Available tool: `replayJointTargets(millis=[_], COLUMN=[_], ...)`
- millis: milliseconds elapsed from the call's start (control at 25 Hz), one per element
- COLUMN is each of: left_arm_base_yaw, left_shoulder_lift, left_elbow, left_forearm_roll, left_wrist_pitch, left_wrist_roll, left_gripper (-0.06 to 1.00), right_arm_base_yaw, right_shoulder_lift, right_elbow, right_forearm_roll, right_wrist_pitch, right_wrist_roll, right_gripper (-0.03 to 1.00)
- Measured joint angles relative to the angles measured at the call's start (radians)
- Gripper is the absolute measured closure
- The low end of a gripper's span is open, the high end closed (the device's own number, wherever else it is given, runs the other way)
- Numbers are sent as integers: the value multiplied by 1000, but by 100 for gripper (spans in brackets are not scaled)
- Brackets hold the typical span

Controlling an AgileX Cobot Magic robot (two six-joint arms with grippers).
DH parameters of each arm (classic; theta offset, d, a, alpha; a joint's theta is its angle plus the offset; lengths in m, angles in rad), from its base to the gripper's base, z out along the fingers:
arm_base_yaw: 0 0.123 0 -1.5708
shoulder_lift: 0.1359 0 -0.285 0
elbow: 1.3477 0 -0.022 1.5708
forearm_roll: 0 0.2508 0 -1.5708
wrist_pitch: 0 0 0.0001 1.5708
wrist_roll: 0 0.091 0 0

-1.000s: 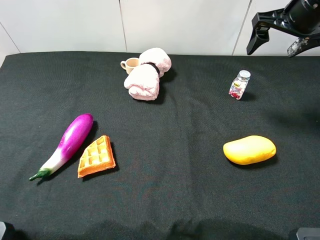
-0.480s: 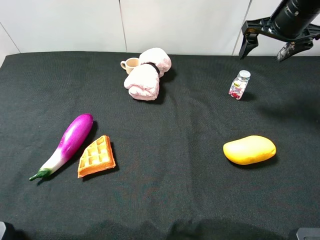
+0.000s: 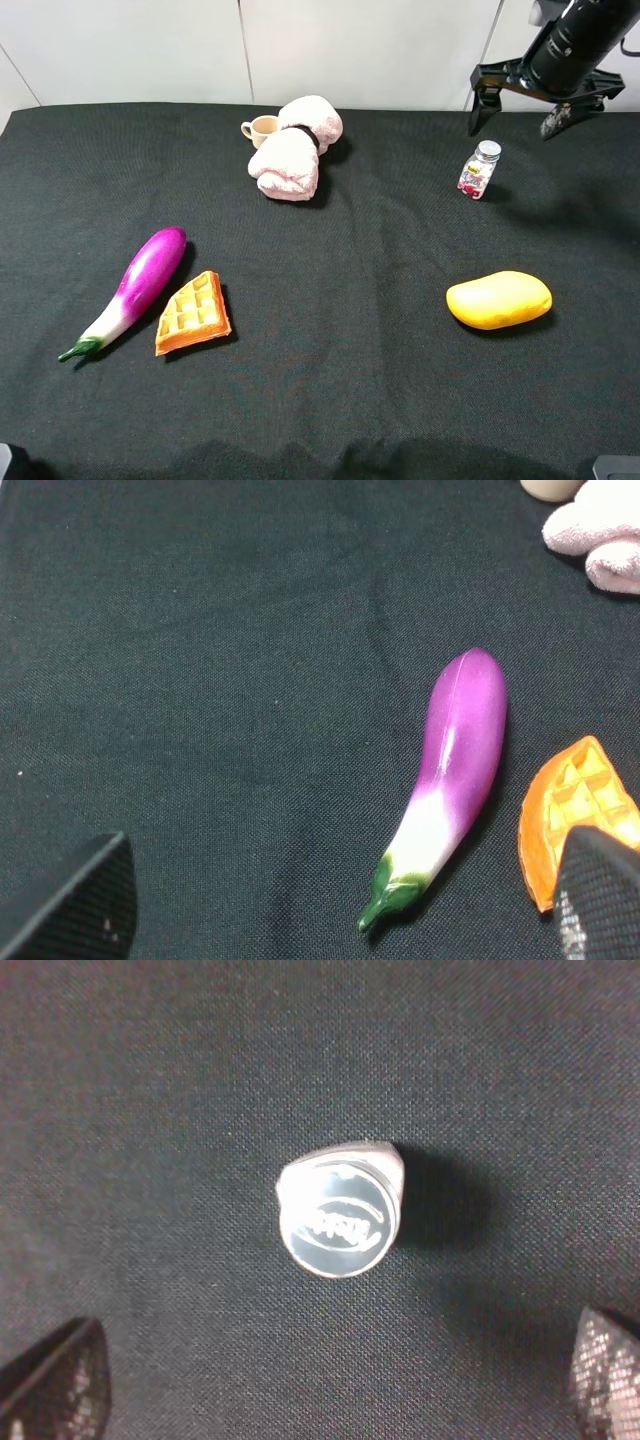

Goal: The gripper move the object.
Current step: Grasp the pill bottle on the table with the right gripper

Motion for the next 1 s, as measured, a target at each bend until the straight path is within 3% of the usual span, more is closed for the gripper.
replayJointTargets(millis=[1000], left_arm_base_yaw=[0], left_shoulder_lift=[0], left_elbow=[0], left_forearm_roll=[0], left_wrist_pitch=[0], left_wrist_roll=[0], left_gripper=[8], right_arm_base_yaw=[27], right_shoulder_lift=[123], right_elbow=[-58], right_forearm_roll=[-12], right_wrist_pitch=[-15], right_wrist_roll=[3], right_gripper=[27])
